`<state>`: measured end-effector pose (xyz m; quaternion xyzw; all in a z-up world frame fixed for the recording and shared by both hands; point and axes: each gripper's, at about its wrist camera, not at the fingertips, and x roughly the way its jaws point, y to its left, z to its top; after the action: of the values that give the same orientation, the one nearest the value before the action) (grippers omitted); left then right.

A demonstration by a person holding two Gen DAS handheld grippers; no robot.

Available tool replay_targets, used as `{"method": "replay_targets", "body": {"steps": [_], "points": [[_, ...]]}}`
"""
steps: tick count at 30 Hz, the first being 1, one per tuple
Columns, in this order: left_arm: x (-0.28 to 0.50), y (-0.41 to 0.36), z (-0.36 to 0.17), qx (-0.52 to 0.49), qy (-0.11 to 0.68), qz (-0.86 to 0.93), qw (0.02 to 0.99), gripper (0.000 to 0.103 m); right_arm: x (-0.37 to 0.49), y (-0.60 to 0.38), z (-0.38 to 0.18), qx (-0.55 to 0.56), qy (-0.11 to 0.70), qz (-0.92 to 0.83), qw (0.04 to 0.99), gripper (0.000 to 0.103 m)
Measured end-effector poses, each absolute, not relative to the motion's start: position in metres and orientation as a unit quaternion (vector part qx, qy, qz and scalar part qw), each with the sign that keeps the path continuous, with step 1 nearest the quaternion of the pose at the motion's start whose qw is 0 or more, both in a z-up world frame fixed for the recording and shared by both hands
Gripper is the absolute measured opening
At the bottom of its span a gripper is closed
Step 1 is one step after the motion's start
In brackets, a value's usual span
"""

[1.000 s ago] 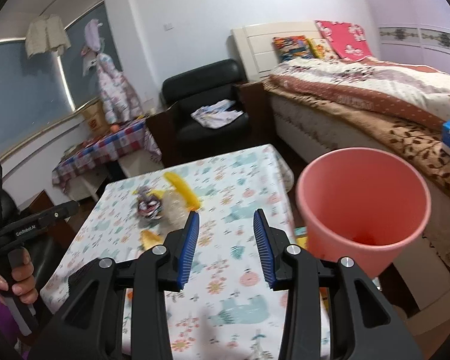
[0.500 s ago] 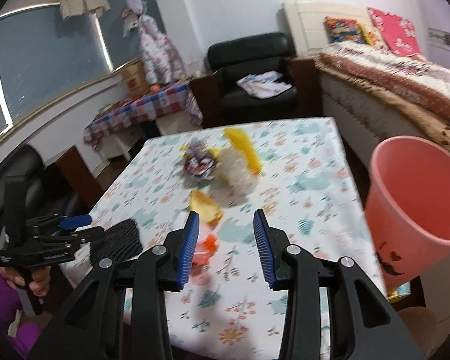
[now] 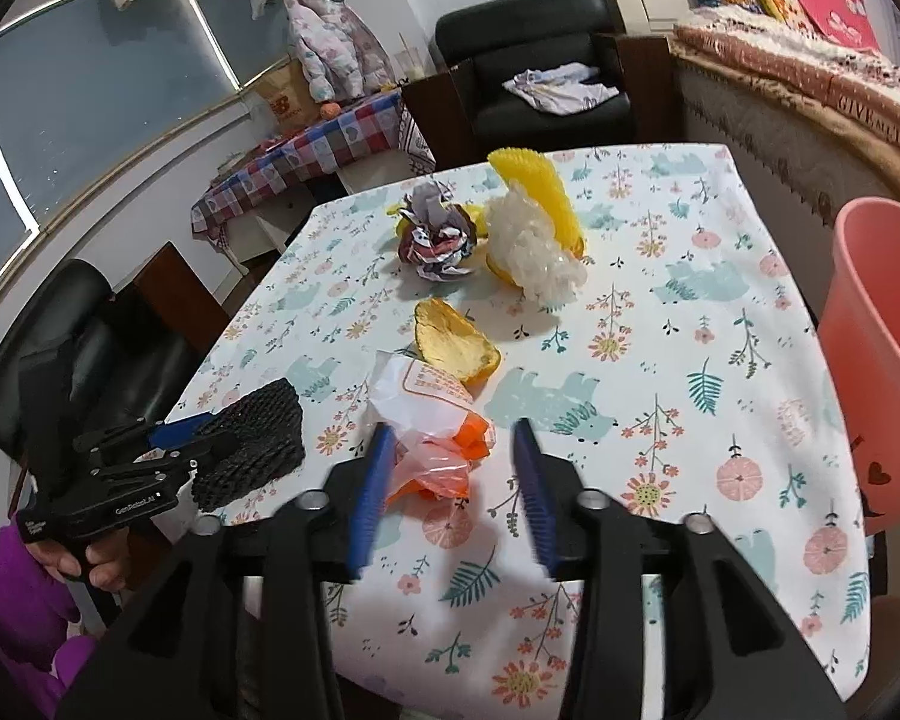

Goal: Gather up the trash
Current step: 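Grasp the black mesh sponge with the left tool while the right tool grasps the white plastic bag, then carry the black sponge and the plastic bag in both tools over the bucket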

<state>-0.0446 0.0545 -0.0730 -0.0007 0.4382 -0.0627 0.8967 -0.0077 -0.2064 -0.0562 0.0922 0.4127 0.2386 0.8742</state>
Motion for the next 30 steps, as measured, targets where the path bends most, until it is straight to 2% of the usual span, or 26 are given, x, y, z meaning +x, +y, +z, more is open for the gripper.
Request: {"method": "replay_targets", "body": {"steps": [1, 2, 18, 24, 30], "points": [[-0.045, 0.053, -0.072, 0.006, 0.432, -0.063, 0.899, 0.014, -0.006, -0.206, -0.057, 0.093, 0.414, 0.239, 0.873, 0.050], [-0.046, 0.053, -0.071, 0.010, 0.430, -0.065, 0.900, 0.010, -0.005, -0.205, -0.058, 0.093, 0.415, 0.240, 0.873, 0.051], [-0.044, 0.056, -0.029, -0.021, 0.366, -0.059, 0.929, 0.009, 0.007, -0.182, -0.066, 0.052, 0.417, 0.253, 0.872, 0.050], [-0.041, 0.054, -0.020, -0.030, 0.356, -0.059, 0.932, 0.009, 0.005, -0.183, -0.069, 0.042, 0.419, 0.253, 0.871, 0.039], [-0.039, 0.047, -0.014, -0.037, 0.350, -0.065, 0.934, 0.009, -0.002, -0.194, -0.061, 0.057, 0.405, 0.256, 0.876, 0.037]]}}
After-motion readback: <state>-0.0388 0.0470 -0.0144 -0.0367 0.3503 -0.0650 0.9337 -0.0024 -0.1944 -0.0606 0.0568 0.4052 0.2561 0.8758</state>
